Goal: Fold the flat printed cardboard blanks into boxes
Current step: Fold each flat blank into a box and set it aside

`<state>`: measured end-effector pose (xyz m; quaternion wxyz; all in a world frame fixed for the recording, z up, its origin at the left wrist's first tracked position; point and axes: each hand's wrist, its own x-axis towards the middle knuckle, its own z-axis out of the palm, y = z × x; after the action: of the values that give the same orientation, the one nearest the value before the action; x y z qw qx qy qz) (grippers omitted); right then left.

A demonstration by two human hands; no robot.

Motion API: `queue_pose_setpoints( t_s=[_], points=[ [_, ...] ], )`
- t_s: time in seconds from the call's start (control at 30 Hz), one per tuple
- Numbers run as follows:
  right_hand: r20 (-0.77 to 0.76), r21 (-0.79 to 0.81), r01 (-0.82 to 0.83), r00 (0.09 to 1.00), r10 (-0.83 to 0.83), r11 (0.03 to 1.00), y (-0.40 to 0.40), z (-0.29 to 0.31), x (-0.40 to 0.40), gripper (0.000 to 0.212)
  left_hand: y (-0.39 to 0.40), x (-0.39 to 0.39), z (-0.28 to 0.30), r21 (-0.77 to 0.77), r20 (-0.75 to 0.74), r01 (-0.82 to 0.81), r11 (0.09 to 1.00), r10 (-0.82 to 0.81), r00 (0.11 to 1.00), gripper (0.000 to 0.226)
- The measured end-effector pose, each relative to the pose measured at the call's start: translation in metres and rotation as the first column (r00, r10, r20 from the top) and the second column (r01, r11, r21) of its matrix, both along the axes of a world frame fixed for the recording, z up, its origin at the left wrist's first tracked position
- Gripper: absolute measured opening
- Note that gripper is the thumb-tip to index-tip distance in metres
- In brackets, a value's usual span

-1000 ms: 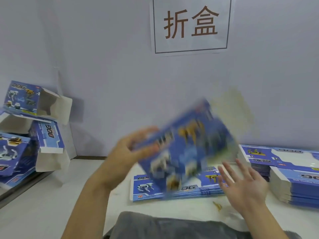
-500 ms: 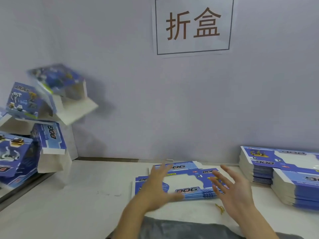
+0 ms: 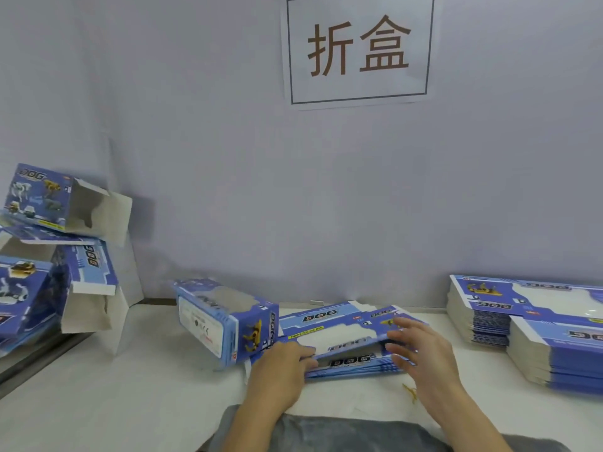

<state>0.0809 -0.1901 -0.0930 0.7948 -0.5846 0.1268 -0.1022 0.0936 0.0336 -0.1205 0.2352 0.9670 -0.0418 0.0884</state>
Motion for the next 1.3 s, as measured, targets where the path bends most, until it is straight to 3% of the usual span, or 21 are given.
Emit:
queue_pose_setpoints(
  t_s=[0.13, 0.23, 0.3, 0.37, 0.43, 0.5, 0.57, 0.67, 0.77, 0.87, 0.93, 1.03, 1.17, 1.3],
  points=[
    [0.042, -0.111, 0.021, 0.999, -0.016, 0.994, 0.002, 0.000, 0.001, 0.024, -0.003, -0.002, 0.011, 0.086, 0.301, -0.140, 0.986, 0.108, 0.948, 0.028],
    [0.052, -0.094, -0.137, 0.988, 0.143, 0.986, 0.012, 0.006, -0.001, 0.020, -0.007, -0.007, 0.028, -0.025, 0.451, -0.143, 0.989, 0.139, 0.882, 0.028],
    [0.074, -0.007, -0.287, 0.955, 0.286, 0.958, 0.020, 0.010, -0.001, 0.031, -0.020, -0.014, 0.042, -0.115, 0.472, -0.014, 0.993, 0.067, 0.879, 0.028],
    [0.163, 0.064, -0.342, 0.930, 0.329, 0.937, 0.027, 0.016, -0.002, 0.029, -0.039, -0.023, 0.054, -0.128, 0.433, 0.167, 0.978, -0.097, 0.896, 0.025],
    [0.232, 0.051, -0.226, 0.950, 0.209, 0.973, 0.029, 0.022, -0.002, 0.013, -0.058, -0.033, 0.061, -0.087, 0.306, 0.323, 0.942, -0.283, 0.909, 0.022],
    [0.231, -0.037, -0.038, 0.972, 0.045, 0.999, 0.021, 0.024, 0.003, 0.024, -0.070, -0.040, 0.062, -0.096, 0.179, 0.416, 0.904, -0.395, 0.901, 0.023],
    [0.258, -0.151, 0.046, 0.966, -0.006, 0.988, 0.009, 0.026, 0.004, 0.026, -0.071, -0.041, 0.063, -0.202, 0.178, 0.409, 0.890, -0.377, 0.909, 0.027],
    [0.309, -0.170, -0.054, 0.945, 0.105, 0.984, -0.006, 0.035, -0.001, 0.023, -0.057, -0.037, 0.072, -0.384, 0.415, 0.290, 0.876, -0.117, 0.903, 0.028],
    [0.348, -0.165, -0.159, 0.914, 0.209, 0.973, -0.015, 0.049, -0.009, 0.026, -0.035, -0.035, 0.086, -0.626, 0.503, 0.225, 0.747, 0.167, 0.848, 0.045],
    [0.395, -0.223, -0.247, 0.861, 0.319, 0.943, -0.020, 0.061, -0.015, 0.029, -0.023, -0.040, 0.100, -0.825, 0.406, 0.304, 0.477, 0.127, 0.905, 0.046],
    [0.430, -0.305, -0.223, 0.835, 0.343, 0.926, -0.018, 0.071, -0.021, 0.034, -0.022, -0.042, 0.104, -0.865, 0.397, 0.351, 0.357, 0.061, 0.916, 0.045],
    [0.471, -0.416, -0.124, 0.818, 0.330, 0.901, -0.012, 0.082, -0.027, 0.012, -0.028, -0.046, 0.107, -0.849, 0.436, 0.393, 0.352, 0.048, 0.899, 0.043],
    [0.484, -0.366, -0.198, 0.793, 0.368, 0.909, -0.006, 0.083, -0.032, 0.036, -0.027, -0.049, 0.109, -0.844, 0.457, 0.417, 0.337, 0.046, 0.888, 0.049],
    [0.478, -0.331, -0.240, 0.791, 0.382, 0.912, 0.001, 0.083, -0.036, 0.043, -0.022, -0.050, 0.114, -0.848, 0.454, 0.430, 0.309, 0.006, 0.891, 0.058]
  ],
)
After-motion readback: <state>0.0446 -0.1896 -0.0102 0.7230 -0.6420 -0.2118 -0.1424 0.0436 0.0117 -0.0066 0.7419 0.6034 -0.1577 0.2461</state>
